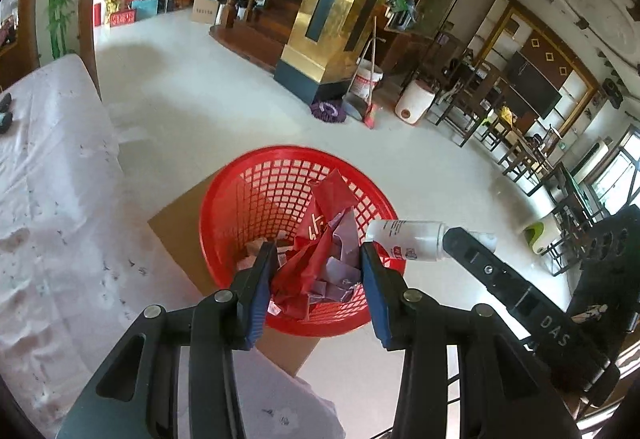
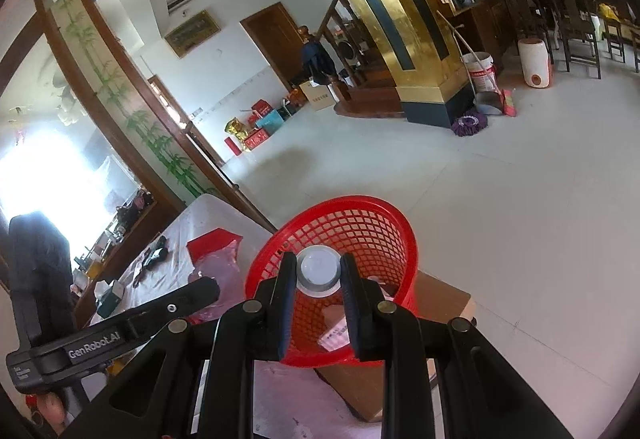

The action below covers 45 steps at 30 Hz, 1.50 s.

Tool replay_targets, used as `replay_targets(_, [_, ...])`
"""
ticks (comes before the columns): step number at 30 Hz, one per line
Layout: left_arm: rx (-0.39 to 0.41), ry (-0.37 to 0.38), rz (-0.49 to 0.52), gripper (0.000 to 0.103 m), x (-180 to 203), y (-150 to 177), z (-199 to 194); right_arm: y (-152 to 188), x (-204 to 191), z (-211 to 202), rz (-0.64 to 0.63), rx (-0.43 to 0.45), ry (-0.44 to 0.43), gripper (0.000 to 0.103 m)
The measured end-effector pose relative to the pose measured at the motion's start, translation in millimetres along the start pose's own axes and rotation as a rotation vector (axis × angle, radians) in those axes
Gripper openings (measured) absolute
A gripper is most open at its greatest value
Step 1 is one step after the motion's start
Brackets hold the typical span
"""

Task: Collect trash
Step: 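Carry both bottles over the red wastebasket and open both tools to drop them, then move both open tools back over the table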

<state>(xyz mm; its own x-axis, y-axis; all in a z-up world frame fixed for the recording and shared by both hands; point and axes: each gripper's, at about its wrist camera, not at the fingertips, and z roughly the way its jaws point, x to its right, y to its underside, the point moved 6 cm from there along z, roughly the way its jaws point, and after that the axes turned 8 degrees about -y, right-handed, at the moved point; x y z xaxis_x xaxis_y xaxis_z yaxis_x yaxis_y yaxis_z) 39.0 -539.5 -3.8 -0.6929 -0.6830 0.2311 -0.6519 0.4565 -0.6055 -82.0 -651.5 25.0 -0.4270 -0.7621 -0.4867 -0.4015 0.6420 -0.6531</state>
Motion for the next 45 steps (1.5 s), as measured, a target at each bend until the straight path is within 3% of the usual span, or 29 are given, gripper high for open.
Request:
replay_targets(8, [-0.056, -0.018, -0.014, 0.045, -3.4, 3.3, 32.2, -6.2, 19.1, 24.2, 0.070, -0.011, -0.001, 0.027])
replay_targets(12, [-0.056, -0.032, -0.030, 0.060, -10.9, 6.7, 20.4, -7.0, 25.7, 24.7, 0.145, -0.017, -0.030, 0.042])
replay_targets(16, [0.012, -0.052, -0.073, 0.077, -31.4, 12.1, -21.2, -9.3, 9.4, 9.2, 0.110, 0.002, -0.035, 0.047])
replay_targets(20, [0.097, -0.097, -0.136, 0.081, -64.1, 26.4, -77.3, -3.9, -26.1, -7.1, 0.052, 0.024, -0.082, 0.062])
replay_targets(30, [0.298, -0.422, -0.270, 0.084, -174.7, 102.0, -214.9, 46.9, -182.7, -8.6, -0.239, -0.070, -0.309, 0.079])
replay_targets(39, [0.363, -0.553, -0.489, 0.084, -298.9, 166.1, -303.0, 114.5, -281.5, 20.2, -0.364, -0.204, -0.435, 0.081])
replay_targets(45, [0.398, -0.601, -0.616, 0.084, -353.0, 206.4, -342.6, 141.4, -329.5, 38.9, -0.407, -0.261, -0.477, 0.081])
